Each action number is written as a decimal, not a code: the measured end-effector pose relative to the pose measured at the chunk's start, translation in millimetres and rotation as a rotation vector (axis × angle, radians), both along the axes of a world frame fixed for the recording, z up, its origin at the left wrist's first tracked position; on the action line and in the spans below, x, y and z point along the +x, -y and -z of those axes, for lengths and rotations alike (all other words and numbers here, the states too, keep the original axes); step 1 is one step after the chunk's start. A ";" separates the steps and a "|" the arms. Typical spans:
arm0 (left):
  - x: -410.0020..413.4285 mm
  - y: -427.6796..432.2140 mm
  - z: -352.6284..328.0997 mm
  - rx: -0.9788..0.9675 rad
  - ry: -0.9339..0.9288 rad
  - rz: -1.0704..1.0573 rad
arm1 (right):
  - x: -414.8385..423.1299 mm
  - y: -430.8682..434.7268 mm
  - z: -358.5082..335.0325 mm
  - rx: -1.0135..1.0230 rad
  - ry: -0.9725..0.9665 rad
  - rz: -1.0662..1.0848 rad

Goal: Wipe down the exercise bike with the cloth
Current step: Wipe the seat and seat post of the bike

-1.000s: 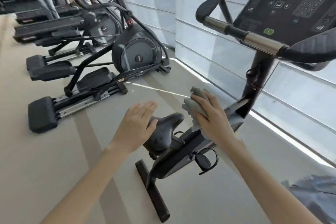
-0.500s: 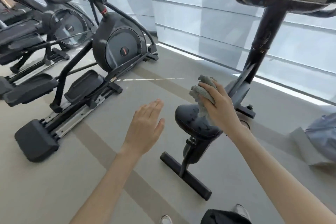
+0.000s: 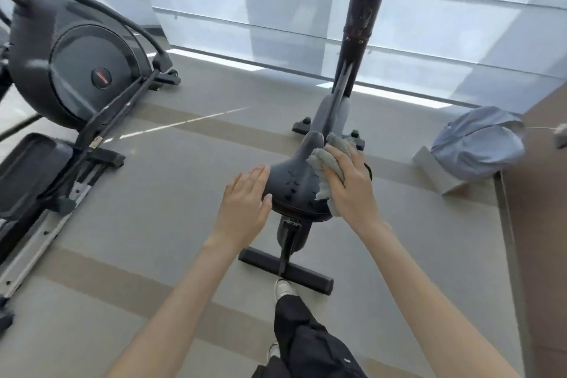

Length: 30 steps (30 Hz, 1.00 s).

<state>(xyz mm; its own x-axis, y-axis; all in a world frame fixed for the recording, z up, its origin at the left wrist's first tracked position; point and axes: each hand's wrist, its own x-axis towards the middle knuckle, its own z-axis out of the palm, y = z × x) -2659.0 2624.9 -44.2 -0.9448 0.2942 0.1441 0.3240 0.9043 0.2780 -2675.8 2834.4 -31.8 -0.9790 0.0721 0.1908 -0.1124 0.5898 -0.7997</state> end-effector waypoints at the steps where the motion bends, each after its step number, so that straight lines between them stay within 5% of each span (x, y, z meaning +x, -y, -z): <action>1: -6.7 -1.4 7.4 -0.010 0.008 0.011 | -4.0 4.9 8.0 0.009 0.015 0.008; 4: -28.6 -2.0 24.0 -0.044 0.041 0.031 | -19.9 21.2 33.9 0.115 0.044 -0.018; 9: -65.8 -4.4 41.6 -0.086 0.033 0.091 | -43.2 38.4 81.7 0.592 0.240 -0.105; 14: -80.2 -5.5 57.7 -0.081 0.029 0.194 | -53.0 44.2 95.1 0.691 0.285 -0.044; 22: -98.6 -9.0 61.3 -0.022 0.030 0.301 | -136.3 28.2 105.9 0.732 0.360 -0.091; 30: -96.2 -2.3 61.7 -0.049 0.077 0.359 | -148.8 18.9 94.2 0.354 0.335 -0.031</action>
<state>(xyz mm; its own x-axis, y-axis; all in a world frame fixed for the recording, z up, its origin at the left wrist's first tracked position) -2755.2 2627.2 -105.9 -0.7880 0.6133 0.0541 0.6025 0.7500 0.2729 -2824.6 2815.5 -126.0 -0.9913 0.0296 -0.1280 0.0953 0.8323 -0.5460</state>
